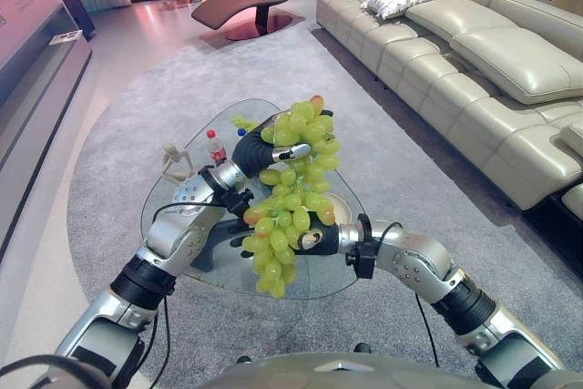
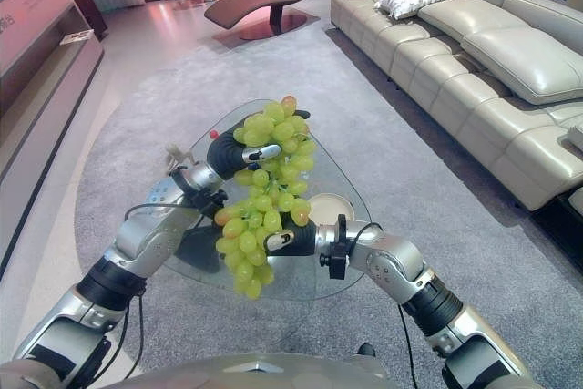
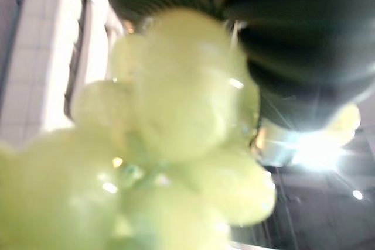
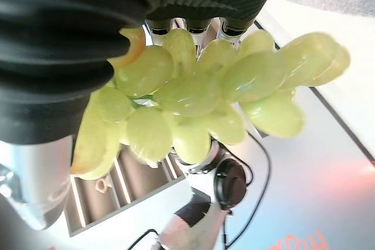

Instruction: Pick up fruits into the plate

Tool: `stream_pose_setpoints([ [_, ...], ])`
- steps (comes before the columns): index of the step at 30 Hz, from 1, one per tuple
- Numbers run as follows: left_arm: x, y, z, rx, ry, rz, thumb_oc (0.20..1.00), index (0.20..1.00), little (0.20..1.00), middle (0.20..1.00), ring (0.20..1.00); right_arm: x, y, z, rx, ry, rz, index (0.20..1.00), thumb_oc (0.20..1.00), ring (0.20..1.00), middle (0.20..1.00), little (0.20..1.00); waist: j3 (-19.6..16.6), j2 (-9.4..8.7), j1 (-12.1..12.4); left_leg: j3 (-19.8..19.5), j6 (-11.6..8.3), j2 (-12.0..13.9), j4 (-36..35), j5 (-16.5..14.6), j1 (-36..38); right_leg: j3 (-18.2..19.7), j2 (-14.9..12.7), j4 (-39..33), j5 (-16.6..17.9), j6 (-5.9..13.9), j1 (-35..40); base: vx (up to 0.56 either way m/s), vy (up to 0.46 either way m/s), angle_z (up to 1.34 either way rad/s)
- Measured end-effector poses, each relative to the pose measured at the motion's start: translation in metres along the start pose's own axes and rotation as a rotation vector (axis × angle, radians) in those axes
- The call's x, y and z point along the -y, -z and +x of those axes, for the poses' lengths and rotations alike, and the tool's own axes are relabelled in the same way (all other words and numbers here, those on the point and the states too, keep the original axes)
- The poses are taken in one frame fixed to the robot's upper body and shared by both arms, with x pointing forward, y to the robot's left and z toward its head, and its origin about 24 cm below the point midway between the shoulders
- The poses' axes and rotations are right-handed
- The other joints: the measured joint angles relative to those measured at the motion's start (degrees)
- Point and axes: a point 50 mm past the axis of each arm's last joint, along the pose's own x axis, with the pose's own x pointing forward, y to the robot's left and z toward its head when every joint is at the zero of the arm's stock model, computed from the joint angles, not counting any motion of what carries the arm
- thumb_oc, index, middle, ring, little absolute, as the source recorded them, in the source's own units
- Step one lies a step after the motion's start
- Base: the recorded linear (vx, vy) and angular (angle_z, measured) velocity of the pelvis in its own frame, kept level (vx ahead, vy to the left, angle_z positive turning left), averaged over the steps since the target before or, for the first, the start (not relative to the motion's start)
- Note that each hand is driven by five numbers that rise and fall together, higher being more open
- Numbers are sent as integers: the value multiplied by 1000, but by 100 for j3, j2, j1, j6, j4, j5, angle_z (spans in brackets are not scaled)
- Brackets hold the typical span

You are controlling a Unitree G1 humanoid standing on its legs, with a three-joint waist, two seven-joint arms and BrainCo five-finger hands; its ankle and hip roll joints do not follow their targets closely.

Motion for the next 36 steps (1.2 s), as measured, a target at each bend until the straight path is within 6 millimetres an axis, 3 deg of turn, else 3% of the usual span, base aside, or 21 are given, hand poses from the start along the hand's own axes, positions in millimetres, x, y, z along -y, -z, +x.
stream_pose_setpoints([
  [10,-19,10,-17,43,-495,157,200,200,200,200,200,2,6,14,34,149,61,1000,1000,1000,1000,1000,-35,-54,34,77,-13,52,6,-15,-4,53,44,-1,1,-1,-73,0,-16,-4],
  [15,-19,6,-19,73,-570,256,200,200,200,200,200,1,9,17,60,185,113,1000,1000,1000,1000,1000,-46,-77,57,124,-18,55,5,-12,-8,68,47,-2,4,-4,-85,-6,-6,-2],
  [17,-18,5,-19,79,-578,292,200,200,200,200,200,1,10,16,75,195,135,200,200,200,200,200,-45,-78,64,127,-18,56,5,-12,-8,67,47,-4,3,-3,-85,0,0,0],
  [25,-17,4,-19,84,-600,325,200,200,200,200,200,8,11,17,115,317,164,200,200,200,200,200,-34,-98,63,131,-26,63,-14,-30,-14,64,47,-26,-17,23,-88,0,0,0],
  [36,-19,4,-20,86,-621,326,200,200,200,200,200,9,10,15,145,344,162,200,200,200,200,200,-16,-106,65,80,-26,64,-15,-32,-43,6,46,-27,-21,26,-79,1,0,0],
])
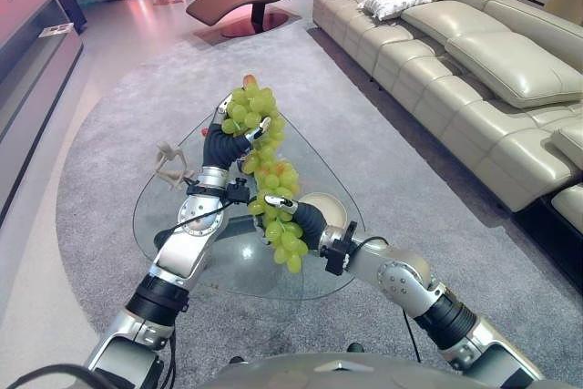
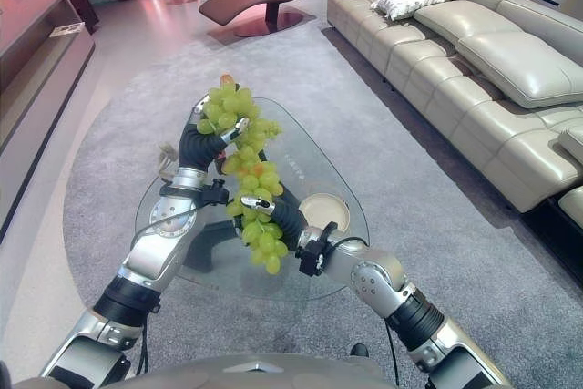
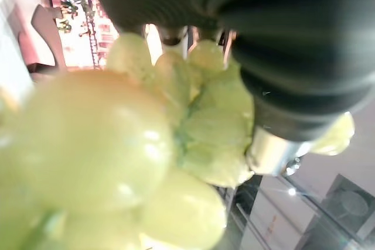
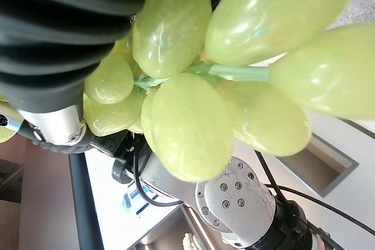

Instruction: Pick up fruits into the plate

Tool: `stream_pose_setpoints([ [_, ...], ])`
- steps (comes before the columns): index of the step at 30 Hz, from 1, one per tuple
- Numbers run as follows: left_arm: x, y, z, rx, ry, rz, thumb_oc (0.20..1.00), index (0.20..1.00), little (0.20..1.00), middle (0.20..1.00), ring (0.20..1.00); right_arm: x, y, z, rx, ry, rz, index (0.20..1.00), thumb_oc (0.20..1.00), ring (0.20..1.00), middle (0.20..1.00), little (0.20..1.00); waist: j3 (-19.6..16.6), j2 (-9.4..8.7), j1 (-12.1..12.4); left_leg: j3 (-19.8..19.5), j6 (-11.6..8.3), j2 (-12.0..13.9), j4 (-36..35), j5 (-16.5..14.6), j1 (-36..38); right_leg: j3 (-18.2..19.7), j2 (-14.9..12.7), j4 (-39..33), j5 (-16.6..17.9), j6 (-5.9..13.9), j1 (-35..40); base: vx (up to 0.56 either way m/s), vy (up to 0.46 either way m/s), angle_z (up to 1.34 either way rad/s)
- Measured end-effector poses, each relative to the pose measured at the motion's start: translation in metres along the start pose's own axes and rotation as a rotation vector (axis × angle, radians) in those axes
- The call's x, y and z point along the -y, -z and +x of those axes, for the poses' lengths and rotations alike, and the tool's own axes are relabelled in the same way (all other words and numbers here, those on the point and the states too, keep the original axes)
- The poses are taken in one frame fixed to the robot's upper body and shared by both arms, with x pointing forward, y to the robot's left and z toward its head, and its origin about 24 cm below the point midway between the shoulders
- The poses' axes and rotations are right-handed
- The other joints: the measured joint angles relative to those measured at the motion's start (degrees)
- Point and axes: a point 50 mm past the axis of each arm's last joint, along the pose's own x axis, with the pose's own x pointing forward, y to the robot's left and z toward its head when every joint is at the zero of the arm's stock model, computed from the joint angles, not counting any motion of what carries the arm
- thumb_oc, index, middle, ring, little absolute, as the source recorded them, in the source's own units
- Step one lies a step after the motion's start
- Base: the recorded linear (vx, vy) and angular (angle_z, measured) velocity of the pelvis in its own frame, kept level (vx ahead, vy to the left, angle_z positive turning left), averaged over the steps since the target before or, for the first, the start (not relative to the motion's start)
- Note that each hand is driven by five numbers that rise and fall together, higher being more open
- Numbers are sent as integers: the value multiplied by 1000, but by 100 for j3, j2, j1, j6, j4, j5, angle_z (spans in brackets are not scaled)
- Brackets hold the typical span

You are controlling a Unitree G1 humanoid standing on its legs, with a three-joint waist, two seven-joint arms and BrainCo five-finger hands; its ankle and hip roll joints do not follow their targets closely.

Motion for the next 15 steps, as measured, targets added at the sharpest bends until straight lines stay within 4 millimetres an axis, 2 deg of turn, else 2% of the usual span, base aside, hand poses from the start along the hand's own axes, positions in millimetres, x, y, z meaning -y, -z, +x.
stream_pose_setpoints([
  [5,1,2,0,-21,21,-6,200,200,200,200,200,2,-4,-1,25,11,-4,200,200,200,200,200,24,6,5,-87,4,-1,-1,2,-44,-46,0,0,-2,2,0,9,4,4],
  [6,1,4,0,-42,38,-26,338,338,338,338,338,2,-5,-2,37,15,-6,200,200,200,200,200,40,9,12,-91,4,-2,-1,2,-46,-49,-1,0,-3,3,0,15,12,3],
  [7,2,6,0,-65,52,-51,555,555,555,555,555,3,-7,-3,53,21,-6,200,200,200,200,200,59,10,18,-99,5,-3,-1,3,-51,-52,0,0,-3,3,0,0,0,0],
  [8,2,7,-1,-76,61,-68,859,859,859,859,859,5,-7,-4,61,27,-4,200,200,200,200,200,66,11,18,-110,5,-3,-1,3,-57,-53,1,0,-4,3,0,7,11,6],
  [9,3,9,-1,-99,79,-103,1000,1000,1000,1000,1000,7,-8,-7,78,43,2,200,200,200,200,200,78,17,20,-134,6,-7,-1,4,-66,-59,0,2,-6,5,5,1,14,6],
  [12,5,15,-6,-152,130,-191,1000,1000,1000,1000,1000,12,-14,-13,124,74,0,200,200,200,200,200,119,51,17,-173,9,-11,4,6,-82,-69,-1,6,-6,5,12,-11,18,6],
  [15,8,23,-13,-211,215,-340,1000,1000,1000,1000,1000,20,-29,-21,215,121,-21,200,200,200,200,200,215,118,16,-191,14,-12,19,10,-92,-84,-2,20,-6,4,14,-9,10,3],
])
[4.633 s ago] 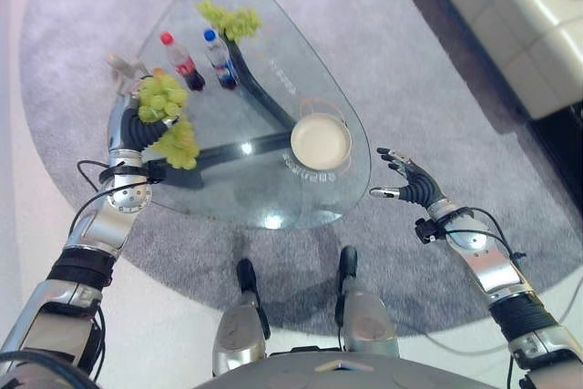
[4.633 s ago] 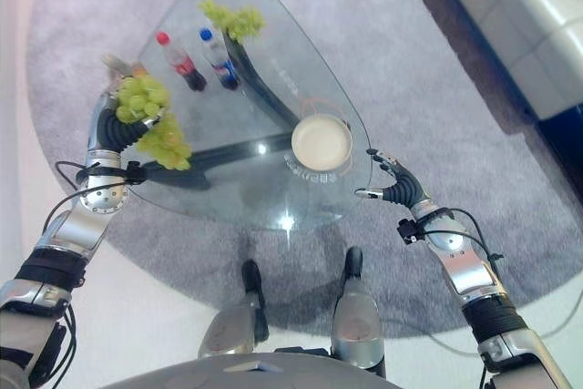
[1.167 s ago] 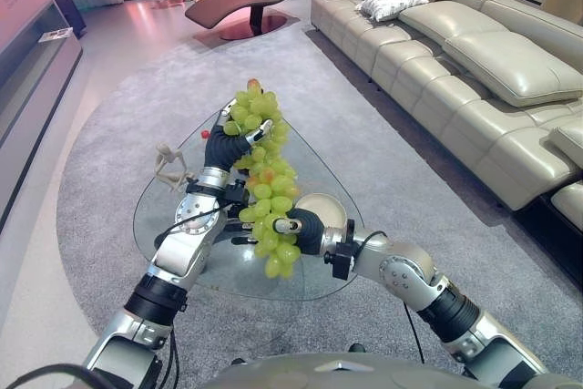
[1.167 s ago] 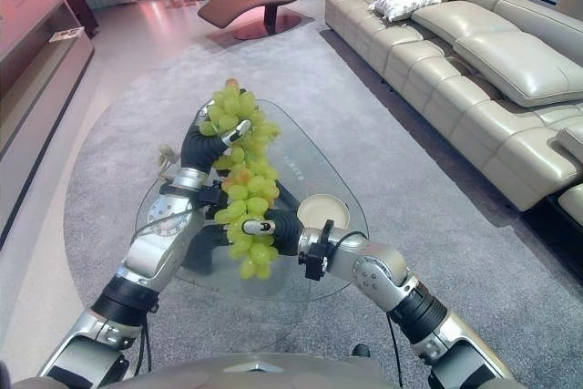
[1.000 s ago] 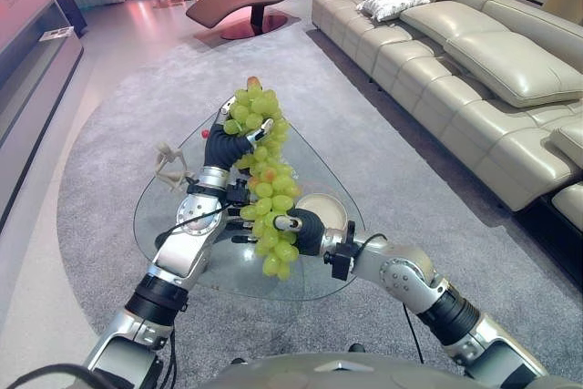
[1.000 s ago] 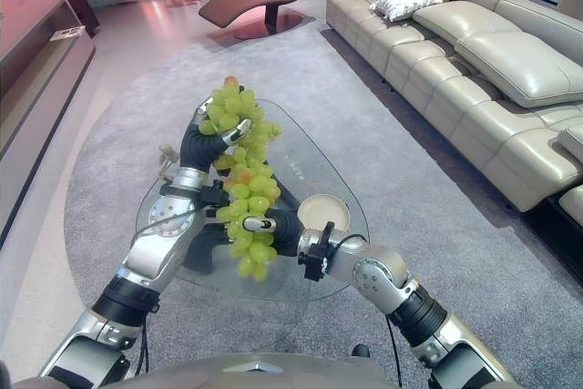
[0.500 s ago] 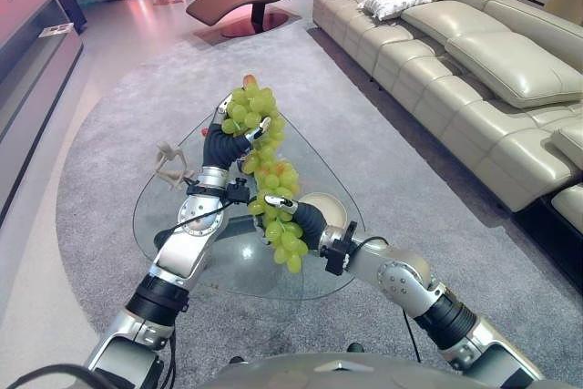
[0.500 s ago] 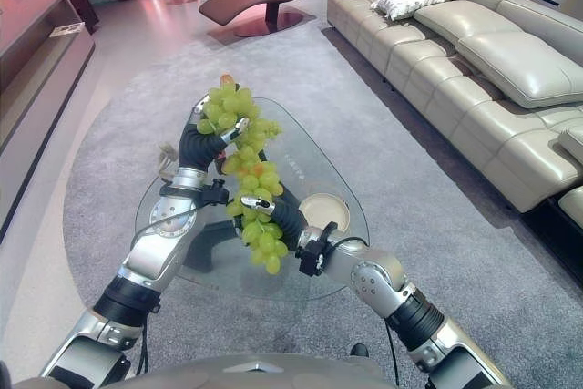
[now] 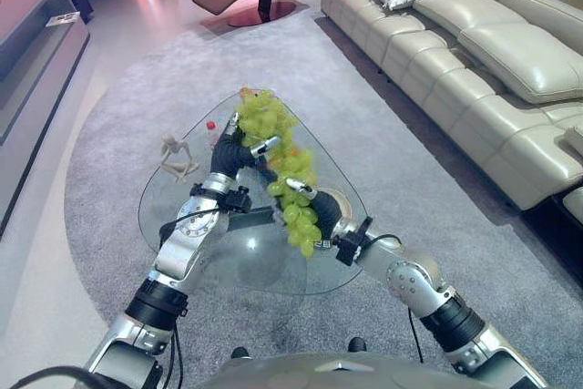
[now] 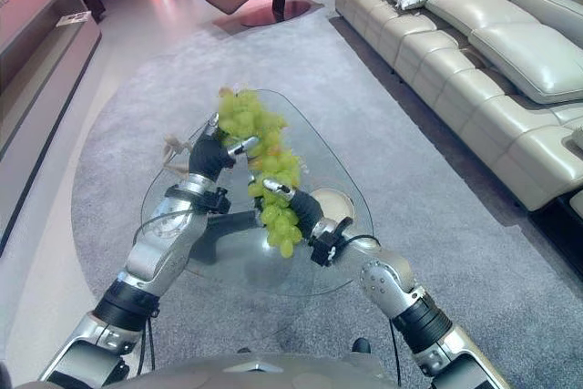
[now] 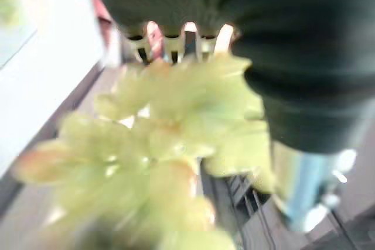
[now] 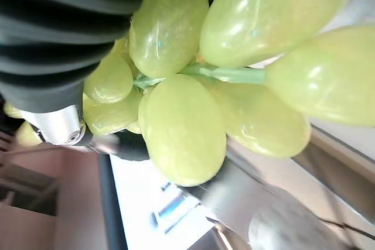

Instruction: Pick up fruits into the plate

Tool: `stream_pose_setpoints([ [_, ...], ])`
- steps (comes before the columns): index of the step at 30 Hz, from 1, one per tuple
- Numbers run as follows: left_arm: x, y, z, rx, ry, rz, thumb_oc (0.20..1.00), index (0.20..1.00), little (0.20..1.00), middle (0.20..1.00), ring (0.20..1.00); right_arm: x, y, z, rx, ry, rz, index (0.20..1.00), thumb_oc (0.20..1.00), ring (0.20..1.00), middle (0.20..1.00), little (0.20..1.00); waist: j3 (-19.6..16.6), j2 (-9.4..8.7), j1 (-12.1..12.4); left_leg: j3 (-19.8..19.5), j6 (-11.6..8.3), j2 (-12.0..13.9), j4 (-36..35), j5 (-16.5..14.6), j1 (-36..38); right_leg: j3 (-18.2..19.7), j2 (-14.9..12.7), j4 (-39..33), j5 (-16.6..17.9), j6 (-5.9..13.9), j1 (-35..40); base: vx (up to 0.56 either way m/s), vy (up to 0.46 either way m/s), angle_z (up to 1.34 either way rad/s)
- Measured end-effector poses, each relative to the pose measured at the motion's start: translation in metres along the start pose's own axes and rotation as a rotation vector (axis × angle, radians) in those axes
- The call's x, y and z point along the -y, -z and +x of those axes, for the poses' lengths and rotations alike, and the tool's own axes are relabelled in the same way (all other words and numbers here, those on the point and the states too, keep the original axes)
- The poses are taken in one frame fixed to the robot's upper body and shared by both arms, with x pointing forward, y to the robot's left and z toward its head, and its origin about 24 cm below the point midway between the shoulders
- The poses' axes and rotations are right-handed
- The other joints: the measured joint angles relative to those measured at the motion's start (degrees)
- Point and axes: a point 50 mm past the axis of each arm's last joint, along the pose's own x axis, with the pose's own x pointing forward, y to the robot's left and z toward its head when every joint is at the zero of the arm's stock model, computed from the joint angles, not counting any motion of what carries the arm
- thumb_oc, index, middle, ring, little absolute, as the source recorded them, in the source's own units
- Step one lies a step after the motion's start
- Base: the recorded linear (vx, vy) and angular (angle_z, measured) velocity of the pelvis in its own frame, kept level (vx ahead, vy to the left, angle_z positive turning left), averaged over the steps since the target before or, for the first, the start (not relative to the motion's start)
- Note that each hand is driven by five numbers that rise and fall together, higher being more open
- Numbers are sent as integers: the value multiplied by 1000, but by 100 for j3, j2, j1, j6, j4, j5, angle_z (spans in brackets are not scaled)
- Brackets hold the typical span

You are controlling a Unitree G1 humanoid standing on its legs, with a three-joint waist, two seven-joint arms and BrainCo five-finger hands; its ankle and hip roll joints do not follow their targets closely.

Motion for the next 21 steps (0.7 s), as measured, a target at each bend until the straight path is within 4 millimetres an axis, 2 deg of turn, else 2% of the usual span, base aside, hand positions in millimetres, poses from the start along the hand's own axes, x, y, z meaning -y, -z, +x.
stream_pose_setpoints([
  [5,0,14,-9,-50,109,-187,1000,1000,1000,1000,1000,15,-15,-10,105,87,-4,200,200,200,200,200,54,75,-10,-29,0,-5,-2,0,-2,-57,-6,4,0,-2,22,7,30,4],
  [9,0,28,-26,-98,162,-250,1000,1000,1000,1000,1000,32,-15,-21,140,187,10,200,200,200,200,200,68,99,-49,-66,0,-4,-17,-1,23,-108,-10,-12,-53,37,97,15,24,9],
  [17,-12,50,-43,-211,178,-240,1000,1000,1000,1000,1000,60,-16,-38,146,350,-34,200,200,200,200,200,160,228,39,-127,10,-3,-21,-8,-8,-136,-12,-19,-54,38,93,-4,9,2],
  [21,-27,82,-63,-397,116,-142,1000,1000,1000,1000,1000,77,-23,-51,180,465,-79,200,200,200,200,200,173,242,28,-155,10,-4,-22,-7,-70,-154,-11,-20,-58,43,69,-36,3,2],
])
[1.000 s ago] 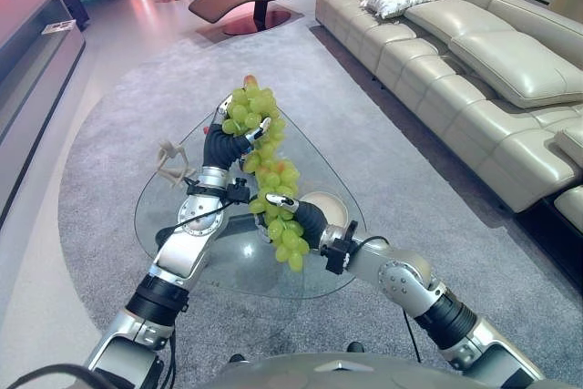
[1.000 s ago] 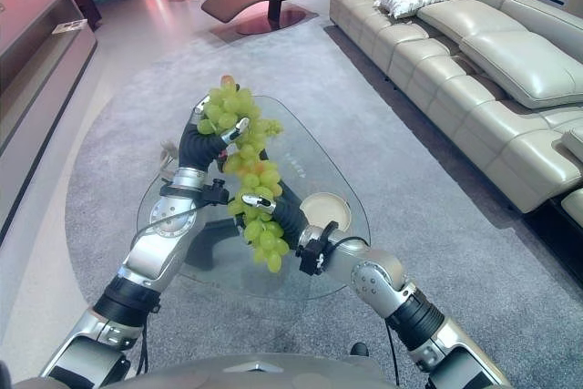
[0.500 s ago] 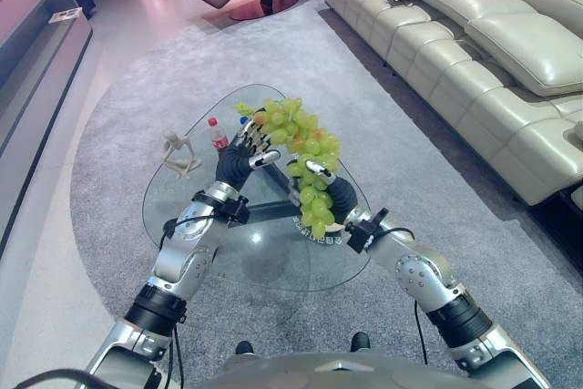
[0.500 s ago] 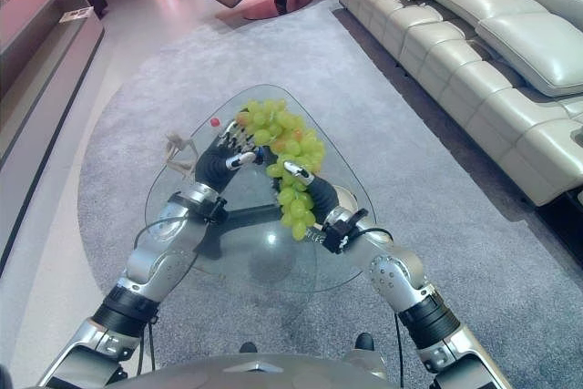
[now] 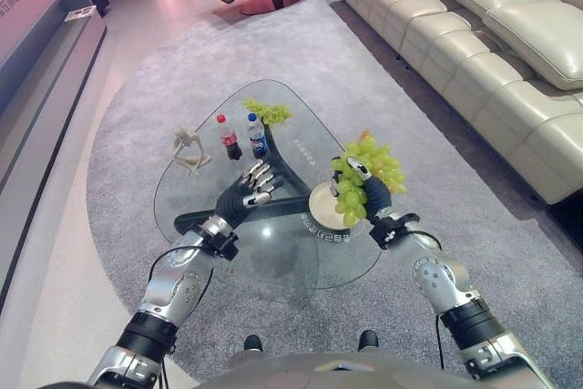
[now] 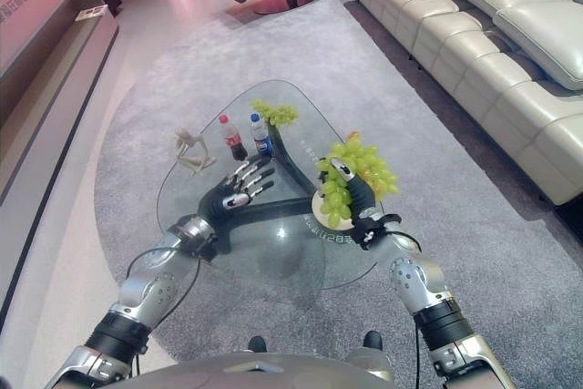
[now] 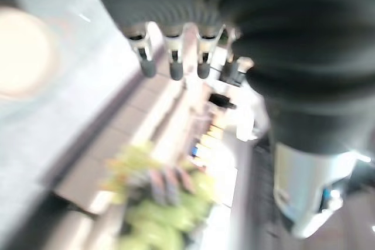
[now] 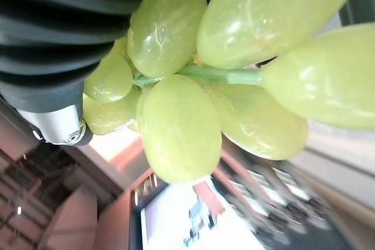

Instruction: Pick up fruits into the plate

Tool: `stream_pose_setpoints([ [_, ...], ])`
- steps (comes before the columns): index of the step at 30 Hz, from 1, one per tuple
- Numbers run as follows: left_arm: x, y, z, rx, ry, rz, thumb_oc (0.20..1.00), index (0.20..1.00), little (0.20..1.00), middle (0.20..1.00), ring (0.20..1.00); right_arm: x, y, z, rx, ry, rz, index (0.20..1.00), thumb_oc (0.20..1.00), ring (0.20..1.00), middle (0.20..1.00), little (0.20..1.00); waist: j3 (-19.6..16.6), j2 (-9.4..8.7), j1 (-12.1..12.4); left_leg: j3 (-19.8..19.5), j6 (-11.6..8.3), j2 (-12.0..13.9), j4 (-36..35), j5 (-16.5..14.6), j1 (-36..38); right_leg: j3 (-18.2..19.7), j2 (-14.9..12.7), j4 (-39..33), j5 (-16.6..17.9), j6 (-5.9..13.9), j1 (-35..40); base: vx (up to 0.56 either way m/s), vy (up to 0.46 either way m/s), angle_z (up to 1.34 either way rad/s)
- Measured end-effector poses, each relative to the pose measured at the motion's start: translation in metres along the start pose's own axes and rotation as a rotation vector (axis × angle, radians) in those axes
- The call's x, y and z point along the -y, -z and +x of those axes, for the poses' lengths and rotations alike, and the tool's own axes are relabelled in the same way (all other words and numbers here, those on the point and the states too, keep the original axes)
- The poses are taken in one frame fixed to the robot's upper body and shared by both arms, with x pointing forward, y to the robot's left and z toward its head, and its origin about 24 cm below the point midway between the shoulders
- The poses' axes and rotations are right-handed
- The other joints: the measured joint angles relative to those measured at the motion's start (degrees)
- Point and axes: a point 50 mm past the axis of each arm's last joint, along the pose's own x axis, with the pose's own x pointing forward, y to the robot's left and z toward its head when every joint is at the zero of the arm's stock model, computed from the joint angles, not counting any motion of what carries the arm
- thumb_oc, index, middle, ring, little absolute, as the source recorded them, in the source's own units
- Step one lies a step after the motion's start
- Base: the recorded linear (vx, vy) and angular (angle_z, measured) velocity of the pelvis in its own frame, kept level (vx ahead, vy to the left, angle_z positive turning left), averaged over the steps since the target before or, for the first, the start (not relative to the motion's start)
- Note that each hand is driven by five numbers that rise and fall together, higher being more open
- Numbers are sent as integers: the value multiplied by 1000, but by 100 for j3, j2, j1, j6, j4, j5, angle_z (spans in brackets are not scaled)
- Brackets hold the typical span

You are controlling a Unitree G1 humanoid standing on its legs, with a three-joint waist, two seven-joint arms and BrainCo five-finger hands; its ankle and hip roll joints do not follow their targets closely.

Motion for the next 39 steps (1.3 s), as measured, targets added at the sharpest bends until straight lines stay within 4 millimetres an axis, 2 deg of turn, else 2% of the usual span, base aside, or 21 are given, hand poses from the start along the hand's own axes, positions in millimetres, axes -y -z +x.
stream_pose_setpoints([
  [1,-4,6,-2,-34,-19,10,1000,1000,1000,1000,1000,3,-1,0,4,17,-12,200,200,200,200,200,6,7,-2,-15,3,-1,1,6,-27,-16,-1,0,0,0,-16,-126,12,7],
  [5,-31,58,-25,-266,-213,-28,1000,1000,1000,1000,1000,32,-6,2,-2,177,-111,200,200,200,200,200,200,20,-4,-123,-13,-7,26,133,-351,-105,3,24,16,-14,-300,-151,13,12],
  [8,-36,73,-32,-332,-279,-55,1000,1000,1000,1000,1000,45,-11,5,-12,257,-217,200,200,200,200,200,444,19,49,-160,-4,-10,27,186,-507,-131,6,26,42,-46,-432,-145,-1,8],
  [11,-41,89,-42,-382,-361,-108,1000,1000,1000,1000,1000,54,-31,14,18,332,-330,200,200,200,200,200,775,28,111,-201,4,-29,30,281,-763,-169,-3,29,119,-95,-649,-163,-38,8],
  [13,-43,99,-40,-391,-438,-183,1000,1000,1000,1000,1000,76,-46,12,49,461,-367,200,200,200,200,200,1070,31,195,-336,9,-27,30,331,-906,-285,5,29,142,-121,-703,-20,-45,23],
  [16,-48,111,-52,-447,-520,-211,1000,1000,1000,1000,1000,87,-45,8,34,534,-393,200,200,200,200,200,1264,12,285,-394,8,-33,30,330,-928,-335,-2,29,135,-114,-695,-15,-46,12],
  [21,-65,122,-75,-520,-660,-194,1000,1000,1000,1000,1000,96,-52,11,20,598,-439,200,200,200,200,200,1499,13,340,-476,10,-53,31,333,-1036,-434,-16,29,124,-102,-735,-28,-1,10],
  [25,-68,131,-90,-581,-716,-172,1000,1000,1000,1000,1000,102,-62,16,6,636,-493,200,200,200,200,200,1768,22,426,-516,16,-65,32,352,-1145,-451,-19,30,120,-98,-816,-5,-6,3],
  [28,-69,130,-91,-589,-717,-129,1000,1000,1000,1000,1000,106,-68,15,-4,656,-553,200,200,200,200,200,1870,31,514,-537,17,-70,44,362,-1279,-482,-21,31,122,-101,-923,-17,-13,7],
  [31,-73,121,-81,-554,-714,-101,1000,1000,1000,1000,1000,110,-90,16,14,680,-627,200,200,200,200,200,2092,69,562,-657,17,-81,129,362,-1442,-582,-26,32,123,-102,-978,-40,-16,14],
  [33,-77,111,-72,-512,-710,-73,1000,1000,1000,1000,1000,108,-111,19,51,694,-674,200,200,200,200,200,2307,86,635,-714,16,-83,265,361,-1607,-626,-28,81,119,-106,-1065,-32,-30,14],
  [35,-79,105,-65,-491,-712,-61,1000,1000,1000,1000,1000,106,-128,22,80,715,-719,200,200,200,200,200,2341,120,655,-791,16,-81,336,361,-1836,-688,-29,116,123,-112,-1225,-7,-3,13],
  [39,-81,104,-66,-490,-723,-51,1000,1000,1000,1000,1000,99,-147,28,124,728,-773,200,200,200,200,200,2343,125,721,-828,16,-100,418,361,-2050,-712,-70,274,81,-129,-1456,6,8,4],
])
